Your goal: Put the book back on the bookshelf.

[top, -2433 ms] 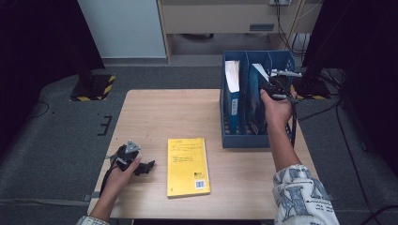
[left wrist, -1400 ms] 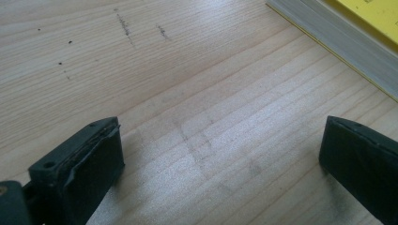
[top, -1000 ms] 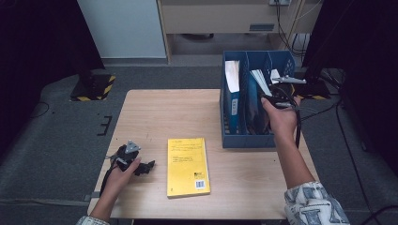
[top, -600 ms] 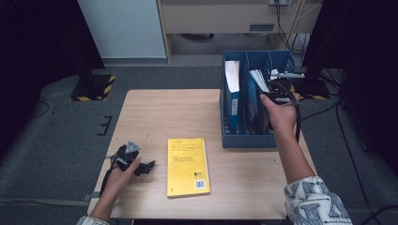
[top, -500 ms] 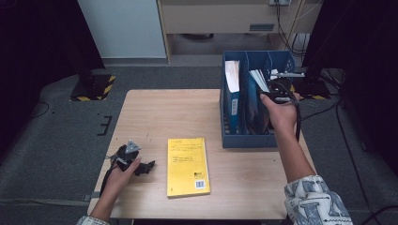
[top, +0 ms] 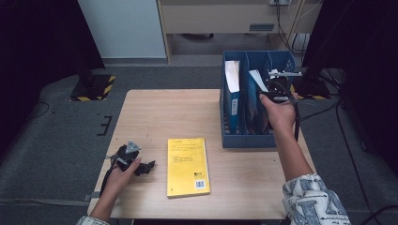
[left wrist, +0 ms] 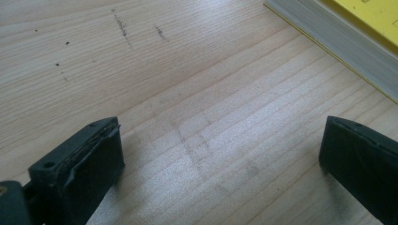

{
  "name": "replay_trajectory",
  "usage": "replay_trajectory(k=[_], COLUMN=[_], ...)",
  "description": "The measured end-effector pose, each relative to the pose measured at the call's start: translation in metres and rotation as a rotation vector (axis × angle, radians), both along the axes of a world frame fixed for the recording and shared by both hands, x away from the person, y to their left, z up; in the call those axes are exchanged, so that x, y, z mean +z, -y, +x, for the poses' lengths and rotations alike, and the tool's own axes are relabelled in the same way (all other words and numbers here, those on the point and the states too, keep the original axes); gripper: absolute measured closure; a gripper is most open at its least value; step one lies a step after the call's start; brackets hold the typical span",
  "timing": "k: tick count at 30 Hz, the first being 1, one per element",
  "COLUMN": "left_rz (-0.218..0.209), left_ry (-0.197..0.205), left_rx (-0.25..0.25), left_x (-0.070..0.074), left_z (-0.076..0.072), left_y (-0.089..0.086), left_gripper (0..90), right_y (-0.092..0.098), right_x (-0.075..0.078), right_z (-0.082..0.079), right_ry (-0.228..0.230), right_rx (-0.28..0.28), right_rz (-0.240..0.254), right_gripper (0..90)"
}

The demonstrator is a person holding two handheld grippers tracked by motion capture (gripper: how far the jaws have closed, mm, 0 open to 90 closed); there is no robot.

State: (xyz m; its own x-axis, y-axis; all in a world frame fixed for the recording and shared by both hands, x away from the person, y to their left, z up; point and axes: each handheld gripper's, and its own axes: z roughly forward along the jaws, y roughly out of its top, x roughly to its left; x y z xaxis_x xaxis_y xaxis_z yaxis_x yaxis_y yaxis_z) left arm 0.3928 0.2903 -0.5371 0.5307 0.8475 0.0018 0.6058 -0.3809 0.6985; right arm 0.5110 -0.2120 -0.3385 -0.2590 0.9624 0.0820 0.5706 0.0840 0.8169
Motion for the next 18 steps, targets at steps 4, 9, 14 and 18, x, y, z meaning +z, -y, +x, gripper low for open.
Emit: replay_trajectory(k=[4,9,14,18], left_rz=[0.0,0.0,0.0,0.0], left_ry=[0.0,0.0,0.0,0.0], left_rx=[-0.001,-0.001,-0.001,-0.001], left_x=[0.0,0.0,0.0,0.0], left_z=[0.0,0.0,0.0,0.0], left_y=[0.0,0.0,0.0,0.0], left_gripper=[0.0,0.0,0.0,0.0], right_y=[0.0,-0.004,-0.011,-0.014], right_x=[0.0,0.0,0.003,0.01], right_z=[0.0,-0.001,0.004,0.01], right_ry=[0.012,0.03,0.053,0.081], right_rx=[-0.008,-0.022,-0.037,-0.048], right_rz=[-0.016,-0.026,-0.052,-0.057], right_gripper=[73.1,73.4,73.6,73.5])
